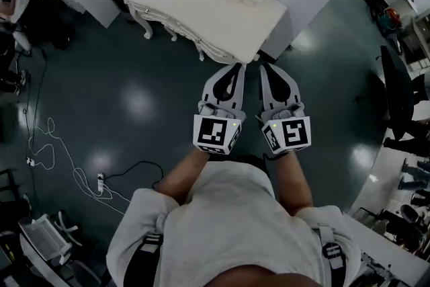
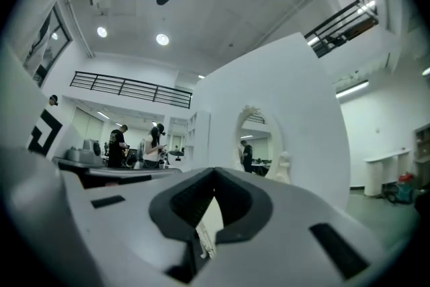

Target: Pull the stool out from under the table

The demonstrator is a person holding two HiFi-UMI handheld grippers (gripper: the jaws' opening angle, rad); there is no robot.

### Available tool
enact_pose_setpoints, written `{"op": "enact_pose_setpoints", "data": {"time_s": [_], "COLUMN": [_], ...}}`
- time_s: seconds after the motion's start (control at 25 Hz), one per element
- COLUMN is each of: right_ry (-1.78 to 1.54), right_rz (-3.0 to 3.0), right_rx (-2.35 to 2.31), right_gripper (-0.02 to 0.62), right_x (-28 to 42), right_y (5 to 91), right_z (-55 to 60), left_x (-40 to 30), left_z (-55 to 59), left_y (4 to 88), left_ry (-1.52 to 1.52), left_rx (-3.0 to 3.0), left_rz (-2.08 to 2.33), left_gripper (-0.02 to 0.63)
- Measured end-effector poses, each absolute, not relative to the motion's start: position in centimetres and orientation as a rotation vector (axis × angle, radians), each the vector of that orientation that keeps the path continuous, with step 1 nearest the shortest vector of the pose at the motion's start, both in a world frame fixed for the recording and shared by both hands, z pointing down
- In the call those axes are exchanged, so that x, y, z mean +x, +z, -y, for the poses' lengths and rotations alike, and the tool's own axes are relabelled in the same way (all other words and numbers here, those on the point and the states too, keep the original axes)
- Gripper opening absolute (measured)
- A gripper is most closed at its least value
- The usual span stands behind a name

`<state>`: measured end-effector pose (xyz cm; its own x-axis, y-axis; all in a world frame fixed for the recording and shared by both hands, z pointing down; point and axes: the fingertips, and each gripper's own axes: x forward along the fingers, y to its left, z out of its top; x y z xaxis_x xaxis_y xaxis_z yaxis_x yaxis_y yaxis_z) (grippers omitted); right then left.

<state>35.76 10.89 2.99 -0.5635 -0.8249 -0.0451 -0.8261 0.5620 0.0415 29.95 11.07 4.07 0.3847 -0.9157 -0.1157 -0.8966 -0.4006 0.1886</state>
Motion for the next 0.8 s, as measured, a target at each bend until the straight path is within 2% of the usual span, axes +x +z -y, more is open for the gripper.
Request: {"op": "enact_pose_setpoints", "data": {"time_s": [0.52, 0.8], "right_ry": [0.075, 0.031], "right_rz": [-2.977, -3.034], "right_rx": [-1.001, -0.839], "right_gripper": [0.015, 0.014], "right_x": [19.9, 15.4], "right_y": [4.9, 6.2], "right_z": [-5.5, -1.8], "left_x": [13.8, 9.3], "left_z": [-7.8, -5.3], "left_y": [5.9, 7.0], "left_ry": [-0.271, -0.226], "left_rx": [2.203, 2.071], "left_rz": [2.106, 2.229], "left_gripper": [0.006, 0.006]}}
